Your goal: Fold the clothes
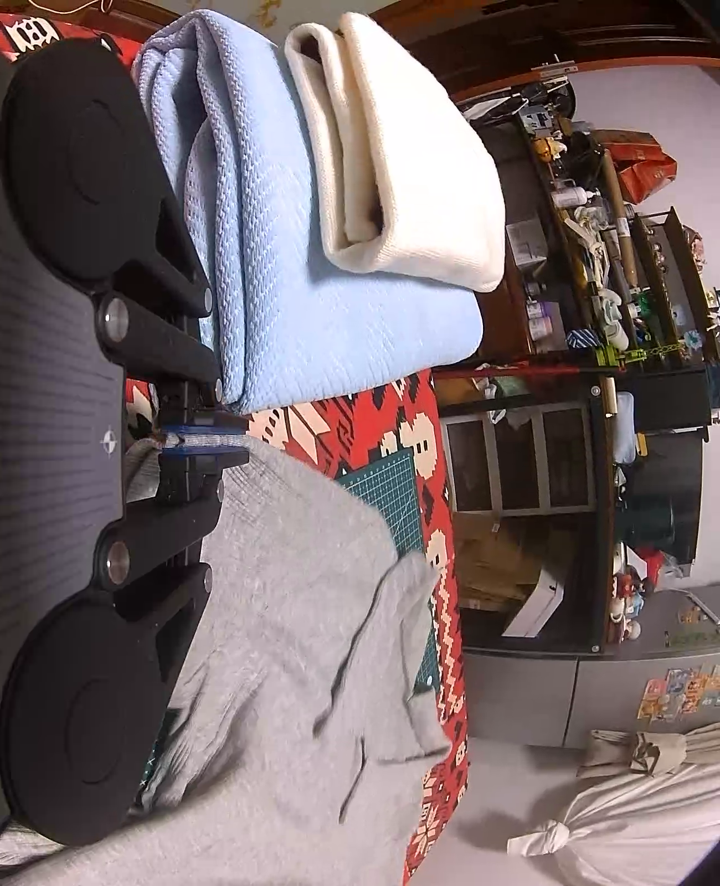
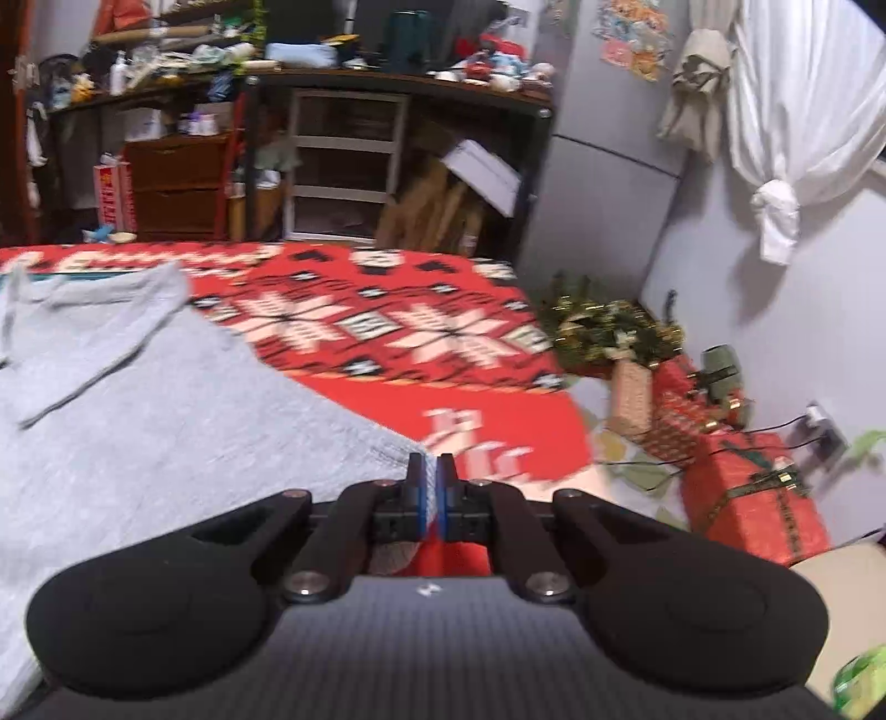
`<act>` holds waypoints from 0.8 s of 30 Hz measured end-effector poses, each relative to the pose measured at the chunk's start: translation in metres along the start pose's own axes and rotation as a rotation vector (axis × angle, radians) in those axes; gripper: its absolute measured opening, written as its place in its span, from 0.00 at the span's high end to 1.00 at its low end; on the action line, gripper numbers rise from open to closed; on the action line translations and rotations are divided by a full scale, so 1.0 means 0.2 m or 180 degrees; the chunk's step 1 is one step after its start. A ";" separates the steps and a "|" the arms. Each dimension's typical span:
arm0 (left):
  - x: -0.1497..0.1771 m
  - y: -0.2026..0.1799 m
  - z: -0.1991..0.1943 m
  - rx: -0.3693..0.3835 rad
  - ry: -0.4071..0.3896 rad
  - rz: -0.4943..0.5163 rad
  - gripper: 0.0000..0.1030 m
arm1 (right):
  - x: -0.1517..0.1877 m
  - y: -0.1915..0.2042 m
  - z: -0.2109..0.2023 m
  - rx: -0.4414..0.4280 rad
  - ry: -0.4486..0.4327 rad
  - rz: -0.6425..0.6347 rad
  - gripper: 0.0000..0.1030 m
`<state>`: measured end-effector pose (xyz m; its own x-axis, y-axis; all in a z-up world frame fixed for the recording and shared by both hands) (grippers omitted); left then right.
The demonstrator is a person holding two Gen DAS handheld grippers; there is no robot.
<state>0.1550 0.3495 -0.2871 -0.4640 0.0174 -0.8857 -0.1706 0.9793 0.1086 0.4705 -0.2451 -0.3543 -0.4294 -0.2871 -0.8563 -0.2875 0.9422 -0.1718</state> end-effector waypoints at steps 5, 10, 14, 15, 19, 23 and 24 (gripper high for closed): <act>0.00 -0.01 0.06 -0.0073 0.0024 0.0053 0.95 | -0.03 -0.09 0.10 0.0086 0.0033 -0.0023 0.97; -0.02 0.00 0.14 -0.0132 0.0041 0.0060 0.95 | -0.06 -0.14 0.20 0.0124 0.0066 -0.0047 0.97; -0.09 -0.02 0.18 -0.0195 -0.0014 0.0104 0.96 | -0.08 -0.18 0.28 0.0154 0.0091 -0.0067 0.97; -0.10 -0.02 0.18 -0.0200 -0.0024 0.0128 0.96 | -0.08 -0.19 0.30 0.0162 0.0098 -0.0071 0.97; -0.09 -0.06 0.18 -0.0161 0.0023 0.0177 0.95 | -0.07 -0.20 0.35 0.0131 0.0146 -0.0053 0.96; -0.08 -0.07 0.13 -0.0141 -0.0001 0.0165 0.85 | -0.04 -0.19 0.28 0.0075 0.0106 0.0043 0.88; -0.08 -0.08 0.10 -0.0134 -0.0021 0.0158 0.85 | -0.04 -0.19 0.25 0.0065 0.0084 0.0082 0.88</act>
Point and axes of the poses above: each gripper's, at about its wrist camera, not at the fingertips, and z roughly the way its jaws point, y to its left, x to its underside, the point moved 10 cm from there along z, roughly the way its jaws point, and after that the axes turned 9 degrees about -y, right-handed, at the moved point
